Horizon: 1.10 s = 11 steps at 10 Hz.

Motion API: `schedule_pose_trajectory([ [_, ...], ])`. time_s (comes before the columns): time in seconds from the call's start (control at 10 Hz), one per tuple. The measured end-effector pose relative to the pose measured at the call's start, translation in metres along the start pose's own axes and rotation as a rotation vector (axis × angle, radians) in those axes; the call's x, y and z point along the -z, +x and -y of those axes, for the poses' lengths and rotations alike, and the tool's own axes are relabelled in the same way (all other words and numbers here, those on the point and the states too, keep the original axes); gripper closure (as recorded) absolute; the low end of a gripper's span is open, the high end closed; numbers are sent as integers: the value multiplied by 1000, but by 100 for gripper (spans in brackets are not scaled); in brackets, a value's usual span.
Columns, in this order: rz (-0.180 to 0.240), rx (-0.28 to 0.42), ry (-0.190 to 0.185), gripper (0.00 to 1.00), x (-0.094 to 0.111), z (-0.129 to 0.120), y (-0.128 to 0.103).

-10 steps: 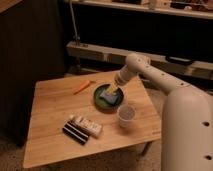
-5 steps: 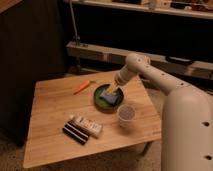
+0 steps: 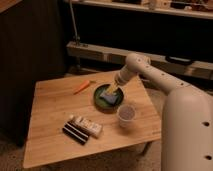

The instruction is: Move the arm in a circular motion

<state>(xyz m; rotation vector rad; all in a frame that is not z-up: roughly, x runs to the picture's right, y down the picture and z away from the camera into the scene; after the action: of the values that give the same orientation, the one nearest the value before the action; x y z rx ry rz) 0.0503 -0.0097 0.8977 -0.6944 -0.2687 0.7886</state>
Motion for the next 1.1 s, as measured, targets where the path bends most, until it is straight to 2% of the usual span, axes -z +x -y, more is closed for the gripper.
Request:
schedule_pose_trajectory([
  [0.4,-4,-2,-1,20,1,2,0],
  [0.6,-23,-34,40,20,13,10,-1],
  [0.7,-34,-63,72,20,24,16,8],
  [0.9,-63,-121,127,20,52,21,41],
  [1.1,-65,-170,163,20,86,17,93],
])
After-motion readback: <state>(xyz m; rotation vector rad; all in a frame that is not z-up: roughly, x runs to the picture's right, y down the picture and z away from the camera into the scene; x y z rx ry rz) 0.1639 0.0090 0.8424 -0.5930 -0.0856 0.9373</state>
